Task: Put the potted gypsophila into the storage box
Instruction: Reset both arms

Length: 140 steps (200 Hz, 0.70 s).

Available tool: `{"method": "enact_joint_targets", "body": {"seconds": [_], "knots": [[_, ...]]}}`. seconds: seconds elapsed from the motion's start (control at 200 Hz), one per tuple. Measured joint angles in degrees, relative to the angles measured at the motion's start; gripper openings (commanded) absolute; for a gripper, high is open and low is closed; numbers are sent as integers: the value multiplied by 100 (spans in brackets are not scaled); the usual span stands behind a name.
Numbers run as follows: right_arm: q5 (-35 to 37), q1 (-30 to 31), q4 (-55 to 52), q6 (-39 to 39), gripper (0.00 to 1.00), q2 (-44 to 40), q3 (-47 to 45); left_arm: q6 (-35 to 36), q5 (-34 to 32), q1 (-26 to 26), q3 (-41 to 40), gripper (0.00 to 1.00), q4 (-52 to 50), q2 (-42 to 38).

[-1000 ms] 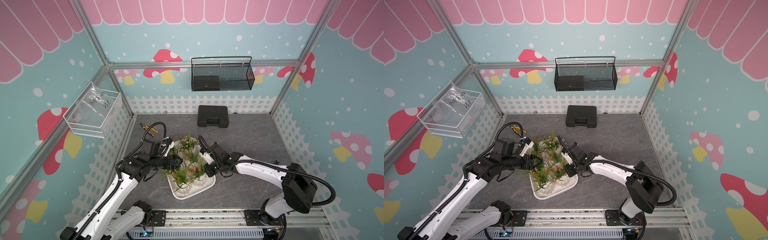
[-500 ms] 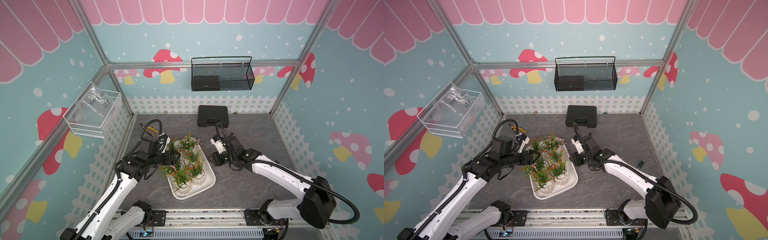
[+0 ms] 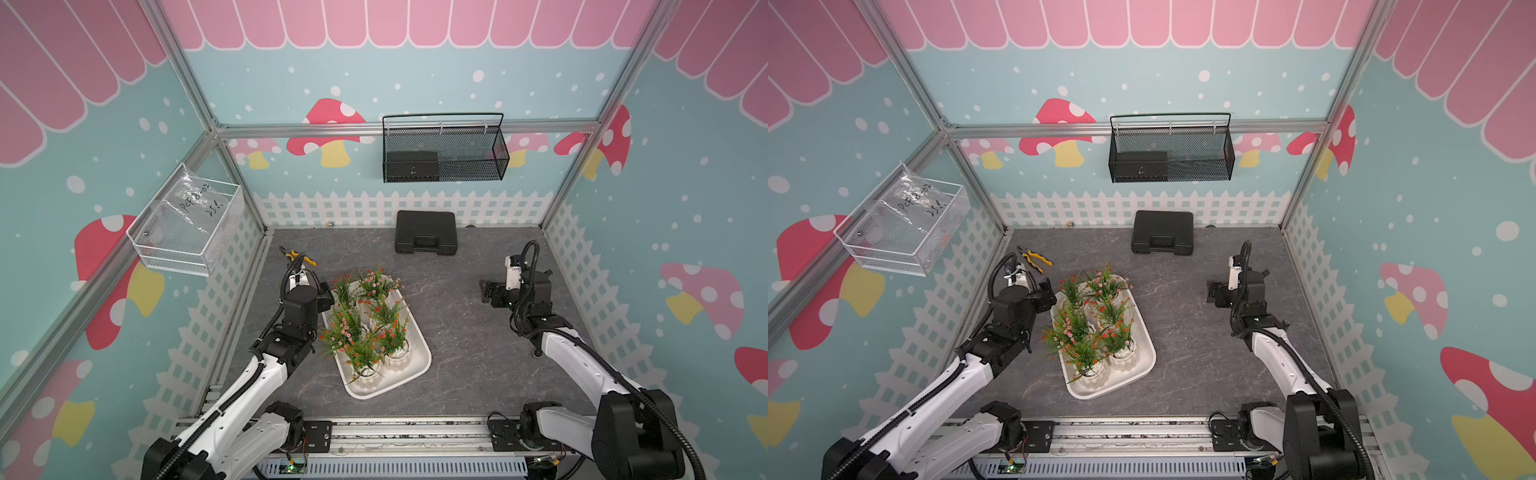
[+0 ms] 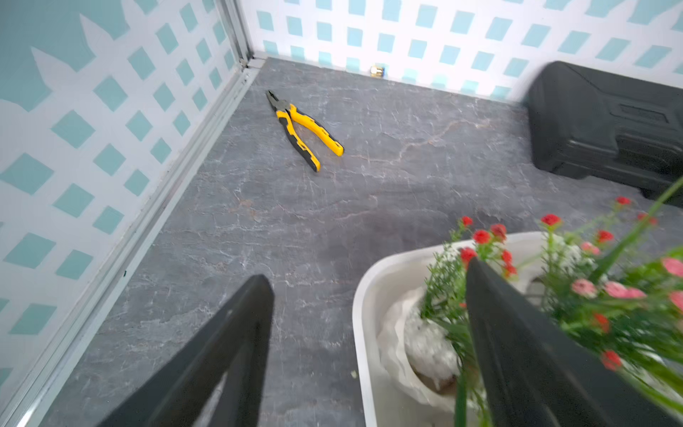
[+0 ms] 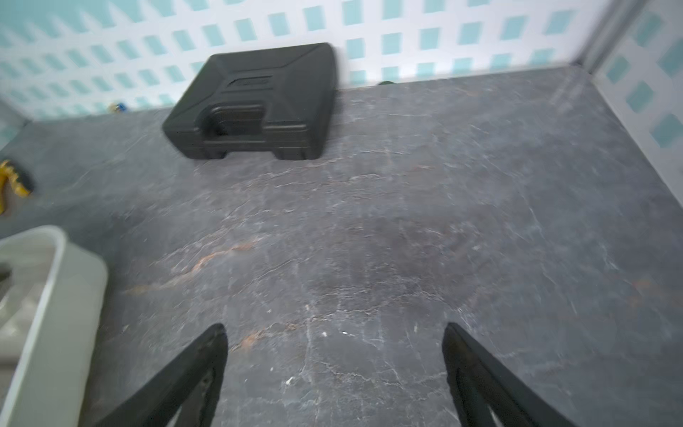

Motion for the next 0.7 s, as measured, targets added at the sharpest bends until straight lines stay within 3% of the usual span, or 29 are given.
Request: {"method": "enact_joint_targets", "body": {"seconds": [0.27,0.7], "knots": [[743,-538,2063,-411,100,192,-1346,887,-354,903,-584,84,1650,800],[844,-570,4688,-1207,100,789,-2282,1563,13,940,-1244,83,4076,2500]]}}
